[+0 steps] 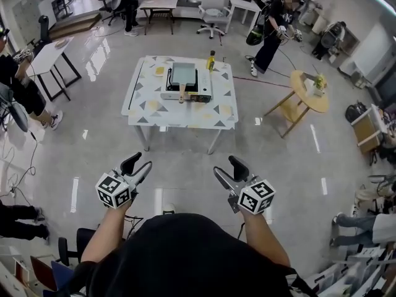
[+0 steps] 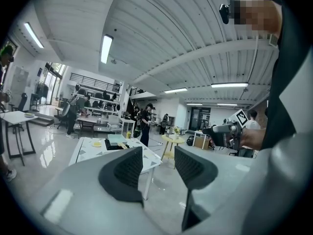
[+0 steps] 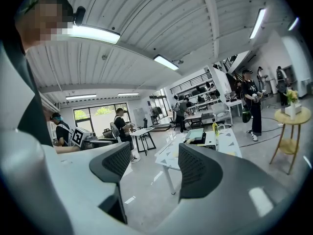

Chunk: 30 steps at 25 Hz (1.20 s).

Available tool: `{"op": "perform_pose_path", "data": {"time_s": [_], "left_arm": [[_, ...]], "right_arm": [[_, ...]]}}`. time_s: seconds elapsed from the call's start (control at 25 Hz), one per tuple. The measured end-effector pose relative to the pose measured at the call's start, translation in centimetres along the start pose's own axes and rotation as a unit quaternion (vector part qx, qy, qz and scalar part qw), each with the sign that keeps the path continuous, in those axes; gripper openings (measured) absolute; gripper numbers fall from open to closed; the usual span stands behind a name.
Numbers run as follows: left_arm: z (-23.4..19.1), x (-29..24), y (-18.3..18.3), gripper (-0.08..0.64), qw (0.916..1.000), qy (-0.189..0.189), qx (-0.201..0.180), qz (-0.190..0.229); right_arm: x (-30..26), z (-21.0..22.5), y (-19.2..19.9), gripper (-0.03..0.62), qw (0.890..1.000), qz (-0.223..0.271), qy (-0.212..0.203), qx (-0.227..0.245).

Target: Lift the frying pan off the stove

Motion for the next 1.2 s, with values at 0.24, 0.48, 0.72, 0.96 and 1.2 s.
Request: {"op": "perform_pose_path", "data": {"time_s": [0.24,0.48,0.72,0.96,1.2], "left_arm": [[-4.0,-0.5,-0.8,0.203,1.0000,0.007,0.003,0.004],[-7.9,-0.2,-1.8,0.203,0.9998,0.013,0.002,0.013],[-10.3,-0.4,-1.9,0.204,0.9995,0.030,0.003,0.010],[-13.4,0.0,-3.1,0.204,0.9995,0.023,0.002,0.022],[-13.8,-0.4,-3.2,0.204,0.9993,0.034,-0.003,0.011]], "right_arm": [[-3.5,0.0,-1.9,0.334,1.000,0.001,0.013,0.003],[-6.1,-0.8,-3.6,0.334,1.000,0.004,0.028,0.014],[-7.5,-1.0,-4.2,0.333,0.999,0.009,0.051,0.009],[-8.5,-1.1,-4.8,0.333,0.998,0.014,0.063,0.008],[-8.9,-1.0,-4.9,0.333,0.998,0.016,0.067,0.004]]}}
Point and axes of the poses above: the fingertips, and each gripper's own axes: x backward along the fingers, z to its right, y out of its underside, the point moved 1 cm from there along x, backward along the fingers, and after that the axes turned 7 degrees about -z, right-handed, at the moved point
